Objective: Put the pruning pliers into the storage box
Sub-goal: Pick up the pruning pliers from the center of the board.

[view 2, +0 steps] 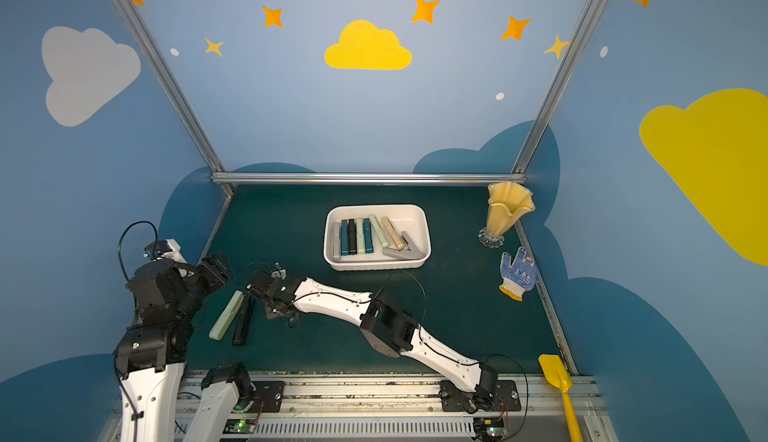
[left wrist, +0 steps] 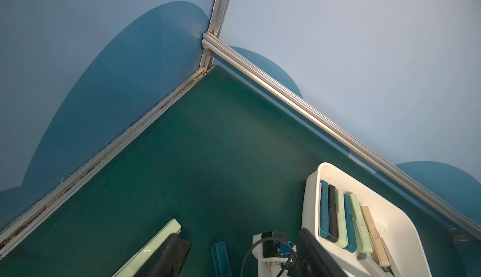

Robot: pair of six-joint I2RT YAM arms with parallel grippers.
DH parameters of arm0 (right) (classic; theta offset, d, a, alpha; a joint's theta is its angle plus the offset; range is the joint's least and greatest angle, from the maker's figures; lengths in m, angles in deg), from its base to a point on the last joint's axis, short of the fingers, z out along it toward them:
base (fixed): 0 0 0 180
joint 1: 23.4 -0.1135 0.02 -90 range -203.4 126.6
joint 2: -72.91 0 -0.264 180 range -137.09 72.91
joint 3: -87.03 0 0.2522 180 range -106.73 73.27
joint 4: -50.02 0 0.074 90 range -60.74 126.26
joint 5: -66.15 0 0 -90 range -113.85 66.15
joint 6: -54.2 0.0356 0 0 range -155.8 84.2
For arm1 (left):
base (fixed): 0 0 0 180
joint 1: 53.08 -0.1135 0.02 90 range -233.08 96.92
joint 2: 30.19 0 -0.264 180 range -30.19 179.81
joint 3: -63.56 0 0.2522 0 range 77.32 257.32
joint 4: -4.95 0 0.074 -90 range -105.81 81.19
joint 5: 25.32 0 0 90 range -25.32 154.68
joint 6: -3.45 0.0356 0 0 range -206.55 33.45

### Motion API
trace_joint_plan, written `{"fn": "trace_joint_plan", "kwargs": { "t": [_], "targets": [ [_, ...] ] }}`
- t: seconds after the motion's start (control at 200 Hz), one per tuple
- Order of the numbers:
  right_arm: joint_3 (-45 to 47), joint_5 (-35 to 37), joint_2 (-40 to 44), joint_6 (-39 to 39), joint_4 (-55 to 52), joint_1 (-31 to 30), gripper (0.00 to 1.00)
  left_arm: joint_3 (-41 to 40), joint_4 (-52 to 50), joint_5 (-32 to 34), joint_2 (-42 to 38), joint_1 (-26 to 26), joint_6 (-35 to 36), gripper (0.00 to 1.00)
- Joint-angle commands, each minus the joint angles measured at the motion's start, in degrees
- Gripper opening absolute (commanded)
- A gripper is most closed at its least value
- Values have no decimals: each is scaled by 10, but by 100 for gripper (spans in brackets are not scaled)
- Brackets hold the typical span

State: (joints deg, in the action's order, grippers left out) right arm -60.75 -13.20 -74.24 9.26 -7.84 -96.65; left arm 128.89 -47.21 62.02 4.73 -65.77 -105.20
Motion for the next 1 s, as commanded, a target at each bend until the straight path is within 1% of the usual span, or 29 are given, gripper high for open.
{"fn": "trace_joint_plan", "kwargs": {
  "t": [0.0, 0.09, 0.225, 0.355, 0.435, 0.591, 0.606, 0.641, 0.731, 0.886, 0.996],
  "targets": [
    [-2, 18, 28, -39, -19, 0, 53, 0, 12, -11, 5, 1, 3, 70],
    [0, 6, 21, -51, -22, 3, 52, -3, 18, -22, 11, 1, -1, 70],
    [-12, -54, 7, -92, -37, 17, 50, -4, 17, -38, 23, 1, 6, 70],
    [-8, -87, 12, -133, -52, 29, 50, -14, 13, -56, 42, 0, 23, 70],
    [-10, -93, 14, -151, -59, 30, 51, -26, 14, -71, 53, -3, 26, 70],
    [-18, -96, 9, -193, -79, 34, 53, -47, 30, -91, 66, -15, 9, 70],
    [-18, -97, 9, -198, -81, 34, 53, -48, 31, -107, 67, -16, 8, 70],
    [-18, -98, 7, -207, -86, 37, 53, -48, 33, -112, 71, -18, 5, 70],
    [-18, -111, 3, -227, -101, 48, 50, -48, 37, -116, 75, -19, -2, 70],
    [11, -132, 21, -258, -91, 63, 38, -54, 42, -120, 85, -19, -13, 70],
    [41, -128, 45, -280, -78, 66, 34, -59, 42, -122, 98, -19, -21, 70]
  ]
}}
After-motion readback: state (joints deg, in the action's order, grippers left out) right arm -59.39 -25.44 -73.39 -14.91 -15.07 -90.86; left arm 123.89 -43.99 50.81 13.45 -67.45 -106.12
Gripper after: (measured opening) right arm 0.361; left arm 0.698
